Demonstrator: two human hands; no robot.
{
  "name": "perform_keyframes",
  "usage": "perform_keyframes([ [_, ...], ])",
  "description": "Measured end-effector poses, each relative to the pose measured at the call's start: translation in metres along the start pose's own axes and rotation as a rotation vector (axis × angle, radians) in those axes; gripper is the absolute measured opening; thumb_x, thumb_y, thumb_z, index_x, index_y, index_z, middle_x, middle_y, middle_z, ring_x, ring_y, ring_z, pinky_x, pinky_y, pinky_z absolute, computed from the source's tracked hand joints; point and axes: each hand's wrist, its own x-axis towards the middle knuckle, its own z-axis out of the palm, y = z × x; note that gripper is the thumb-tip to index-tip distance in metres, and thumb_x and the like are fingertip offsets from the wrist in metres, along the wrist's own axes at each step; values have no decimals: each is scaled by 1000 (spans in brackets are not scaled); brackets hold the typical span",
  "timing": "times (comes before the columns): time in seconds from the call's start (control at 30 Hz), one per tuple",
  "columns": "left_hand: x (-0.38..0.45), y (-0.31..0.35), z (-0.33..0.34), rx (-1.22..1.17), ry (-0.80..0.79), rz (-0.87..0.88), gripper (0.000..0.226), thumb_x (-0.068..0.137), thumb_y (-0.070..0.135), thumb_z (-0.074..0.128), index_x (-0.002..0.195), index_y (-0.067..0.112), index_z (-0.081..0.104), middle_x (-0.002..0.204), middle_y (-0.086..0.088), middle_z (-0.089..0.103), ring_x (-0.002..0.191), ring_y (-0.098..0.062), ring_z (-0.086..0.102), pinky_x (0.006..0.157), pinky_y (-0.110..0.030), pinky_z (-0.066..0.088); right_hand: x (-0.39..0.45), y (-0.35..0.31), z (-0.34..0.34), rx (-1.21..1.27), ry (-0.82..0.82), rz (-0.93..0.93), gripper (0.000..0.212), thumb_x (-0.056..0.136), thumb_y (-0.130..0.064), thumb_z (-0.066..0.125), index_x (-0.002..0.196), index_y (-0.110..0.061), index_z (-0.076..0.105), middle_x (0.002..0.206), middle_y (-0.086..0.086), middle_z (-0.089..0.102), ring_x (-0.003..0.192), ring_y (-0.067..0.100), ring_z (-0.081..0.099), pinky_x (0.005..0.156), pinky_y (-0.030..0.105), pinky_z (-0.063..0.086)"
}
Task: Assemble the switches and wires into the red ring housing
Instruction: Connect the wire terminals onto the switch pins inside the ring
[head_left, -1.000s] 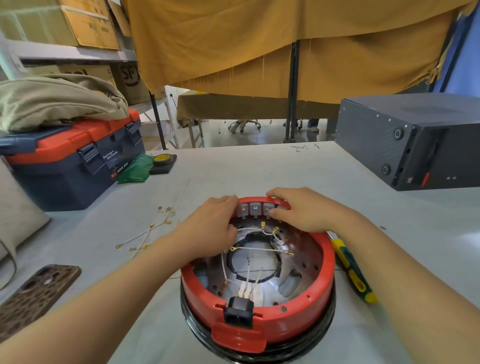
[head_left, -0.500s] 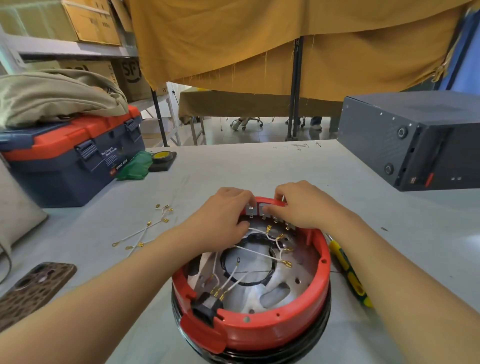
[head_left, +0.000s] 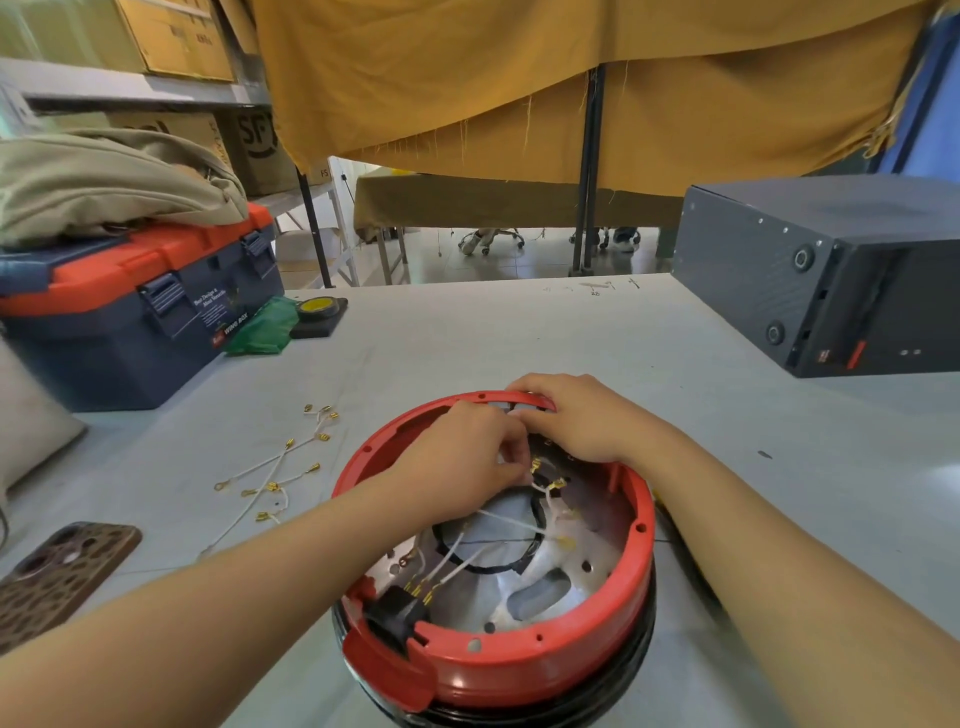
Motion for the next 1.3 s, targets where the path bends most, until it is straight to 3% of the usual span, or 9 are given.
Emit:
perform_keyframes([
  [0.2, -1, -7, -10, -137, 15, -103, 6, 80, 14, 68, 75, 14, 65, 61, 10, 58, 55, -1, 51, 62, -20, 44, -7, 1, 3, 49, 50, 61, 27, 94, -33, 52, 118, -25, 59, 110, 2, 64, 95, 17, 55, 76, 26, 39],
  [0.37, -2, -15, -19, -183, -29, -213, 3, 80, 17, 69, 77, 16, 68, 71, 1, 68, 61, -7, 56, 68, -25, 48, -15, -3, 7, 10, 92, 113, 28, 95, -36, 49, 118, -22, 57, 108, 5, 63, 95, 22, 57, 79, 32, 45],
  [0.53, -2, -13, -16, -141, -59, -252, 14, 80, 28, 69, 75, 15, 69, 66, 3, 63, 66, -10, 55, 65, -24, 45, -21, -7, 6, -152, 15, 143, 34, 99, -38, 40, 125, -18, 47, 113, 9, 59, 98, 26, 53, 84, 37, 45],
  [0.67, 0, -10, -13, -152, -72, -253, 11, 79, 27, 71, 73, 17, 69, 59, 9, 57, 58, -4, 51, 54, -14, 38, -18, -9, -7, -183, -83, 181, 38, 95, -46, 43, 125, -23, 48, 108, 4, 58, 89, 20, 52, 71, 30, 41],
  [0.73, 0, -10, -12, -196, -82, -269, 10, 79, 25, 71, 73, 17, 70, 59, 9, 59, 58, -5, 53, 58, -17, 44, -12, -8, -10, -159, -75, 174, 40, 93, -52, 45, 122, -25, 52, 113, 2, 60, 95, 19, 55, 73, 29, 40],
  [0.83, 1, -11, -13, -263, -104, -303, 10, 80, 24, 70, 72, 18, 71, 62, 4, 64, 60, -8, 57, 70, -27, 50, -4, -7, -6, 22, -28, 93, 38, 94, -44, 47, 126, -25, 55, 125, -1, 59, 113, 16, 54, 86, 26, 39],
  [1.0, 3, -14, -13, -347, -143, -345, 11, 82, 22, 68, 72, 20, 71, 67, -3, 66, 60, -11, 56, 65, -26, 46, 1, 2, 2, 285, 11, 47, 21, 94, -26, 54, 109, -22, 68, 113, -4, 67, 108, 10, 58, 99, 31, 42],
  [1.2, 7, -14, -11, -351, -169, -357, 18, 82, 26, 69, 64, 25, 66, 49, 9, 54, 47, -4, 46, 46, -15, 34, 3, 7, -1, 214, -31, -9, 21, 95, -27, 53, 109, -26, 69, 110, -8, 68, 106, 7, 59, 98, 32, 43],
  [1.3, 10, -15, -10, -367, -192, -350, 21, 80, 27, 71, 60, 26, 65, 49, 11, 55, 52, -5, 48, 57, -20, 37, 2, 9, 0, 190, -5, -32, 23, 96, -28, 52, 112, -26, 68, 111, -8, 68, 106, 7, 58, 94, 26, 43],
])
